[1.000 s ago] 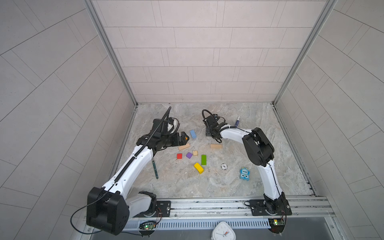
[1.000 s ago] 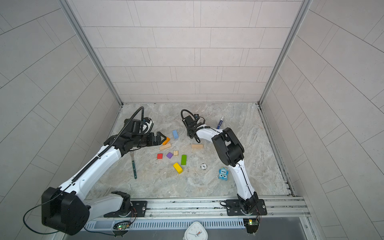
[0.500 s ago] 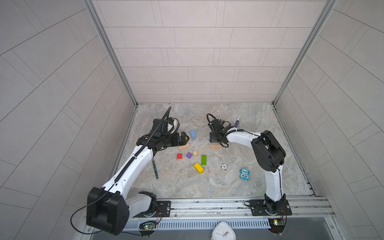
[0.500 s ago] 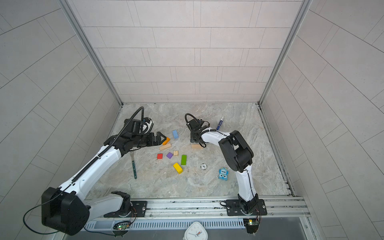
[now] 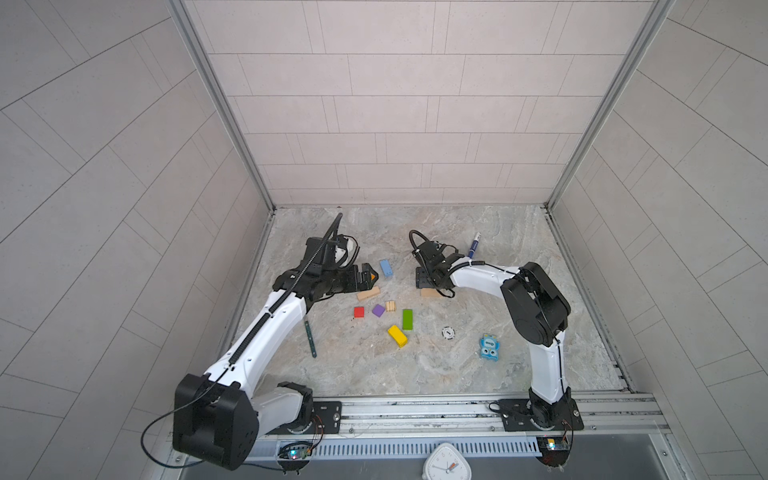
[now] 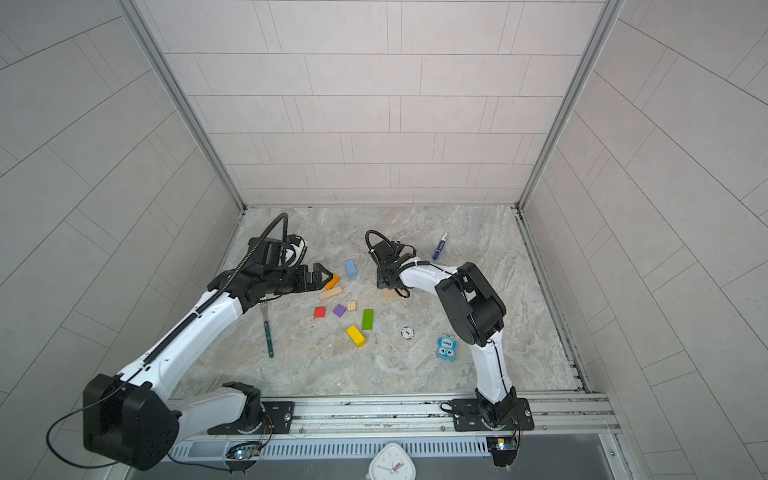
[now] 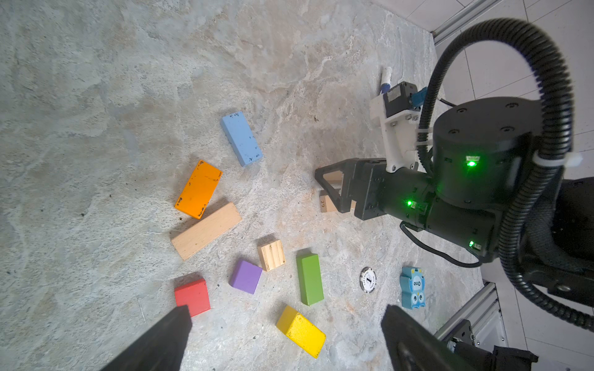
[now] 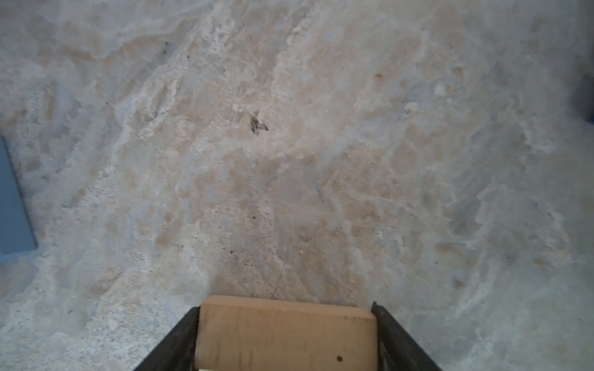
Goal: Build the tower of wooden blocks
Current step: 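Lower the held block onto the other plain wooden block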
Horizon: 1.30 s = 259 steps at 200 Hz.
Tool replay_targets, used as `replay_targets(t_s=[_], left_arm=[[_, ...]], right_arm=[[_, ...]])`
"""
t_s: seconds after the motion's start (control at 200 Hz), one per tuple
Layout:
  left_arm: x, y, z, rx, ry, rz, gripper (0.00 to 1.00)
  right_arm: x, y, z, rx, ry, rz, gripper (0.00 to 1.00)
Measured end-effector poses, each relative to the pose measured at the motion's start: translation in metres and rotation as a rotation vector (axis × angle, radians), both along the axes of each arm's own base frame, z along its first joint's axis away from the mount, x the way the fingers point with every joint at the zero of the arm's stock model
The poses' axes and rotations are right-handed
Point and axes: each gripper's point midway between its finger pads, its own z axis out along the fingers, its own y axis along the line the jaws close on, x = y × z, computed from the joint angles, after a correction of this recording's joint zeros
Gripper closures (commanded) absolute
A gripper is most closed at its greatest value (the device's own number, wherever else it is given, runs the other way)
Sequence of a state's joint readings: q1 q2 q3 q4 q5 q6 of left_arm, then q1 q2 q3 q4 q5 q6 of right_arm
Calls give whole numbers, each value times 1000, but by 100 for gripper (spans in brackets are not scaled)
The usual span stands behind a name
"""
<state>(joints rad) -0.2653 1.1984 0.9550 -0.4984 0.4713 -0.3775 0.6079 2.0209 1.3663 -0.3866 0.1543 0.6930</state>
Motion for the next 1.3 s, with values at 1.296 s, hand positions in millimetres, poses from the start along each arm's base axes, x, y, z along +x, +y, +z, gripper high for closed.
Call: replay_targets(t_s=[1.296], left_arm=[[0, 0, 0, 0, 0, 0, 1]], right_arm=[[-10, -4, -4, -9, 1, -2, 25]])
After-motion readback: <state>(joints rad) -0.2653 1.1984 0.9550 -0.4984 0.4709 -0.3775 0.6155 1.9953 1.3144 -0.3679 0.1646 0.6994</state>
